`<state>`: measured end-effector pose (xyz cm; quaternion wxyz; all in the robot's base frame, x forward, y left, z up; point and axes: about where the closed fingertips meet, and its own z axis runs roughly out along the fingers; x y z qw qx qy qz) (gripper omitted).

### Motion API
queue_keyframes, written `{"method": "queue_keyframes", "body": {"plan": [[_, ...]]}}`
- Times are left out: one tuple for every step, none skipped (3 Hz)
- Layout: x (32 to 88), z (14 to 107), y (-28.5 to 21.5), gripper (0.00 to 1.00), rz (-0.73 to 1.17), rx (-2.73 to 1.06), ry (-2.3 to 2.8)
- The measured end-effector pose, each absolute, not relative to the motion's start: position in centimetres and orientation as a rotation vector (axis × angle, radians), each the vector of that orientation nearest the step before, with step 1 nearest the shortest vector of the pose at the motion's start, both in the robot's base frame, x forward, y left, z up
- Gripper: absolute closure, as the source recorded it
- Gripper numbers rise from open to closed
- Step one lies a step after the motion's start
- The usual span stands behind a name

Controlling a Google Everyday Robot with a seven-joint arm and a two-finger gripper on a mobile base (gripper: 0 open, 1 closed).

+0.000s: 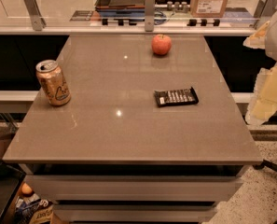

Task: Move apple near orange can

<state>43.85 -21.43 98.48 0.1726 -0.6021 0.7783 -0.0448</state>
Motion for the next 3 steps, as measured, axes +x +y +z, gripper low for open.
{"method": "queue_keyframes", "body": {"plan": [[43.8, 98.5, -21.4, 0.0, -0.127, -1.708, 2.208], [45.0, 98.8, -21.9, 0.0, -0.085, -1.632, 2.21], [47.4, 98.7, -22.8, 0.0, 0.016, -1.477, 2.209]]}}
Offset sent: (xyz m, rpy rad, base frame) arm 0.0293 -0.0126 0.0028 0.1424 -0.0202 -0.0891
